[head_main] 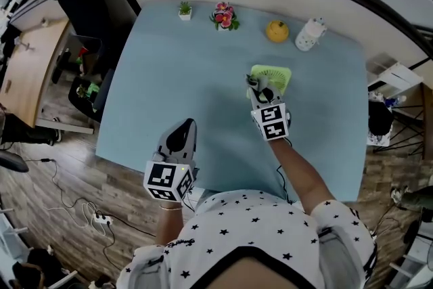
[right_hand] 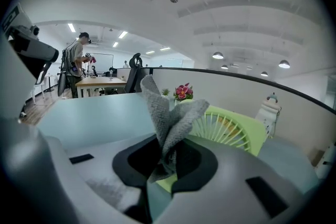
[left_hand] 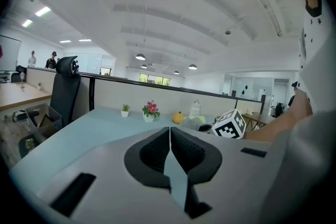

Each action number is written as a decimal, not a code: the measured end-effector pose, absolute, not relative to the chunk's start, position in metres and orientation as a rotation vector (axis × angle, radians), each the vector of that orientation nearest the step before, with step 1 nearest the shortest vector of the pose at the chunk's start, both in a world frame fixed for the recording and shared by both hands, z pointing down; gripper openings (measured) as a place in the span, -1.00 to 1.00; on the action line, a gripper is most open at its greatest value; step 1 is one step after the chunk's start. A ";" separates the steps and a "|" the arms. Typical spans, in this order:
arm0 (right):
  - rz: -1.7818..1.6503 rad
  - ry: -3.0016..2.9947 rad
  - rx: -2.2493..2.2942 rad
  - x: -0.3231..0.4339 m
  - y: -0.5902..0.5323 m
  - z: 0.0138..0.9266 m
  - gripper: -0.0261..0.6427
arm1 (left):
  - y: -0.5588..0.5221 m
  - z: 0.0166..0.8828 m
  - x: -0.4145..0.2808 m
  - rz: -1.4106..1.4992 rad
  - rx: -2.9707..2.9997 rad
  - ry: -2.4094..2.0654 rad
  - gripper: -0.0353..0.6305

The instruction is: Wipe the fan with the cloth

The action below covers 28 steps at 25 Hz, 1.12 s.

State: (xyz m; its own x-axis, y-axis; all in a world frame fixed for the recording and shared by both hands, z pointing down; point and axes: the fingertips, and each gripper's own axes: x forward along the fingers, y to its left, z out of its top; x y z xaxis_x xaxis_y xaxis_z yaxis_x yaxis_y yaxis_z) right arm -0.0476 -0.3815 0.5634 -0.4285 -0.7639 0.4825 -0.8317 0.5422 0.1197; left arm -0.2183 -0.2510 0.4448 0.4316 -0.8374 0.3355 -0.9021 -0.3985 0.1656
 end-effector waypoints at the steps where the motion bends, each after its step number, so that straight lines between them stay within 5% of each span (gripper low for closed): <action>1: 0.190 -2.295 1.305 -0.045 -0.383 0.563 -0.78 | -0.251 0.444 -0.219 0.282 2.369 -1.495 -0.80; 28: 0.391 -2.135 1.682 0.088 -0.375 0.562 -0.78 | -0.254 0.436 -0.170 0.311 2.475 -1.371 -0.80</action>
